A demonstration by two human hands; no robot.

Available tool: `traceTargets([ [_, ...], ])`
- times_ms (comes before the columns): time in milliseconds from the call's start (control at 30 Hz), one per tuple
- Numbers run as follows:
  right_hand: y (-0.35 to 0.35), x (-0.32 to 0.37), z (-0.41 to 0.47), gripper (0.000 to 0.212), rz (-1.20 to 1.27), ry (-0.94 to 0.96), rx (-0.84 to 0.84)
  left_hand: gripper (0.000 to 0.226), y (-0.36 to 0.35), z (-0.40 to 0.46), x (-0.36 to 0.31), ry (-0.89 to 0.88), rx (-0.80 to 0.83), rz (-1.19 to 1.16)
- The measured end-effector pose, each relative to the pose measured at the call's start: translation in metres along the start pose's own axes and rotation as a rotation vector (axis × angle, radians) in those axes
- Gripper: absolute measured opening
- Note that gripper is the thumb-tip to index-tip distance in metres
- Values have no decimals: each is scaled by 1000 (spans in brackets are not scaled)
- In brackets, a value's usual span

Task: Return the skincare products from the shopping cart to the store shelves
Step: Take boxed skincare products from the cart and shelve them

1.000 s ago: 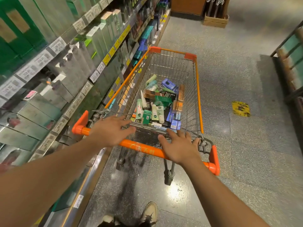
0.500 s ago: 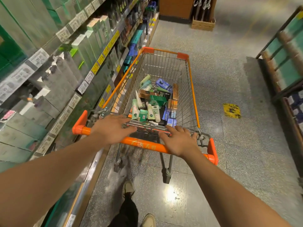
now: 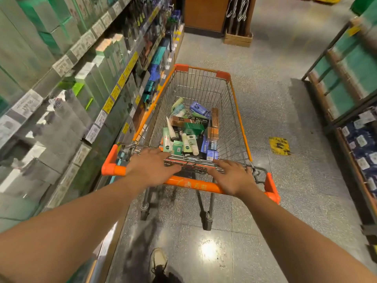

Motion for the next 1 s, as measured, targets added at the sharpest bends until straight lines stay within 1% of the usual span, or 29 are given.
traceTargets([
  [233,20,2,36,74,-6,-15,-16,91,19,35,0,-8,-5,-4],
  [467,34,2,54,72,11,-17,-23,87,29,52,-3,-4,-17,-20],
  [633,37,3,58,73,30,-17,-9,95,26,61,-1,5,-9,-47],
  [833,42,7,57,72,36,-5,2,80,34,56,-4,33,12,-54],
  [1000,43,8,55,73,59,9,-7,78,36,55,-5,35,17,-61],
])
Point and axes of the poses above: each hand's wrist, its own z-axis towards the middle knuckle, its own y-axis out of the back of the hand, x = y × z, the point moved 10 cm from there along z, towards the middle knuckle, and after that the axes turned 12 degrees about z, right-handed, at the moved point
